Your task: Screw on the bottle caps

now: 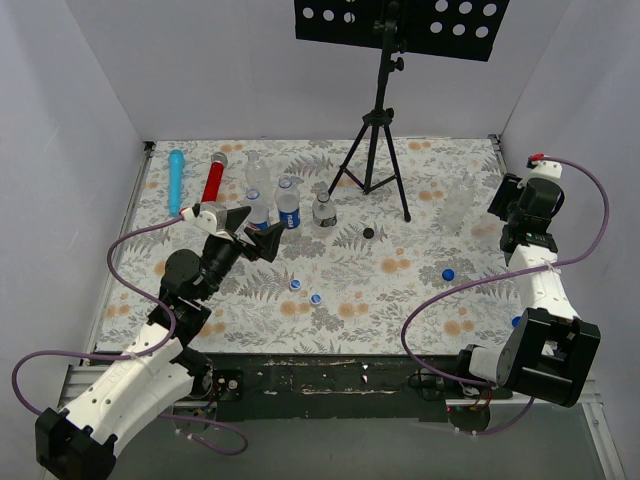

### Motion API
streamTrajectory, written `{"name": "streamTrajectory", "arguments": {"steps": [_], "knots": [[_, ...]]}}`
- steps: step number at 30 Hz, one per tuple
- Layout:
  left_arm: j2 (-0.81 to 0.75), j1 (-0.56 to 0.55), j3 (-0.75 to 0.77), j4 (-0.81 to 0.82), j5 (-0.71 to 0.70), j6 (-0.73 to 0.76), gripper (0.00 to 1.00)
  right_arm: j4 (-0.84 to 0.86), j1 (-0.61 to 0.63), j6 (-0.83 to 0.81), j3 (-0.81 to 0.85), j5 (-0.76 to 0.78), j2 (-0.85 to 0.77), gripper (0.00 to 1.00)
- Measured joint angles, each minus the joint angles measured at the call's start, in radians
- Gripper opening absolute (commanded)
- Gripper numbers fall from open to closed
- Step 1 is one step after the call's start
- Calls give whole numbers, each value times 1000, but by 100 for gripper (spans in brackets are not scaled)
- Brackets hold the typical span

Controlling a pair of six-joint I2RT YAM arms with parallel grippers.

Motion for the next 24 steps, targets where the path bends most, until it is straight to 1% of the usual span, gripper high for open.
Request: {"name": "streamTrajectory", "arguments": {"steps": [6, 9, 16, 20, 24], "knots": [[0, 1, 0, 0, 6, 0, 98, -21, 0, 0, 0, 0, -6, 73], [0, 1, 0, 1, 8, 0, 98, -35, 0, 0, 0, 9, -27, 76], [0, 1, 0, 6, 14, 0, 98, -85, 6, -6, 44, 42, -118, 78], [0, 1, 0, 6, 18, -1, 98, -116, 33, -23, 130, 14, -137, 77], [0, 1, 0, 6, 19, 0, 98, -195, 92, -57, 299, -43, -75, 77]]}}
